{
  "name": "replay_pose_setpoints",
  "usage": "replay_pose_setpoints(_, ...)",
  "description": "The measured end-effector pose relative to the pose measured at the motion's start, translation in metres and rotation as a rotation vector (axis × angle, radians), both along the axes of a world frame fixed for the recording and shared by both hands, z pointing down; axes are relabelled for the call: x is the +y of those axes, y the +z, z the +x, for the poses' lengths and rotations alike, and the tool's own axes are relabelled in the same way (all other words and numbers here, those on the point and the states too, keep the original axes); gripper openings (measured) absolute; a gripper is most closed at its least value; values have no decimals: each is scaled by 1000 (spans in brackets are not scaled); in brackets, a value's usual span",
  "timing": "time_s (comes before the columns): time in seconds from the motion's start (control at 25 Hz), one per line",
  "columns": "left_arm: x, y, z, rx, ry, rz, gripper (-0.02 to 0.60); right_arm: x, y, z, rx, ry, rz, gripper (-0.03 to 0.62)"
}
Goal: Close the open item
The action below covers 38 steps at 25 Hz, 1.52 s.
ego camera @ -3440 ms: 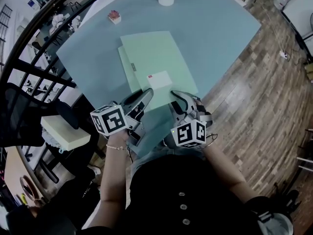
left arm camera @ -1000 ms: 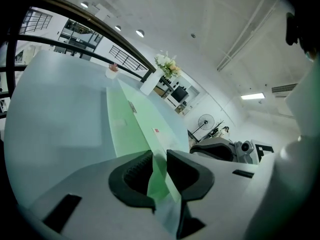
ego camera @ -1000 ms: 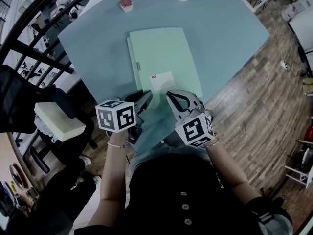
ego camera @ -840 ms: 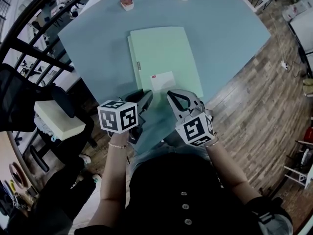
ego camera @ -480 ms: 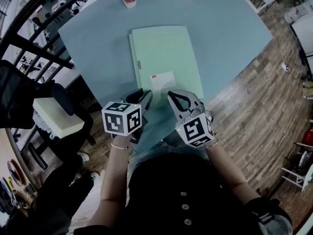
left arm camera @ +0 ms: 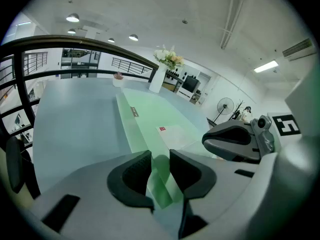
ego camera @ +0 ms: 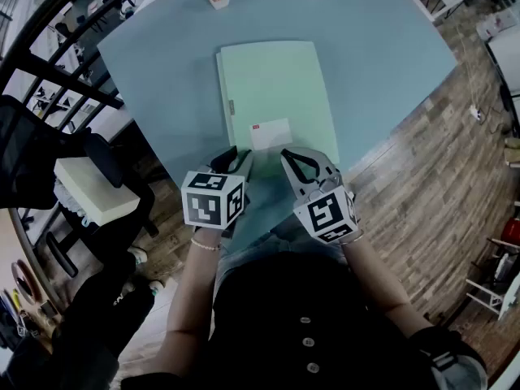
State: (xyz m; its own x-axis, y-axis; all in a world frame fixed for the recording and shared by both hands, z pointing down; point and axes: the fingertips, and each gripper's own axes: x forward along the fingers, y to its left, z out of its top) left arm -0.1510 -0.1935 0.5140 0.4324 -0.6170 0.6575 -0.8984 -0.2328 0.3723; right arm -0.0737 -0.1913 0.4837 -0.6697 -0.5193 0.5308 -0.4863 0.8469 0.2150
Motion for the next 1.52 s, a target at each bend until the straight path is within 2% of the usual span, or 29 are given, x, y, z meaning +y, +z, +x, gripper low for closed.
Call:
replay_pose_setpoints(0.64, 4, 12, 0, -155, -16, 48, 138, -5, 3, 5, -3, 15, 0, 6)
replay_pose_setpoints(0.92, 5, 14, 1, -288, 8, 107, 134, -3, 3, 7, -8, 25, -3, 6)
replay_pose_setpoints(1.16, 4, 15, 3, -321, 62, 121, 130, -3, 4, 7, -7, 32, -5, 6)
replay_pose_setpoints(1.52, 4, 17, 5, -324, 162, 74, 130, -1, 1, 7, -20, 43, -4, 6)
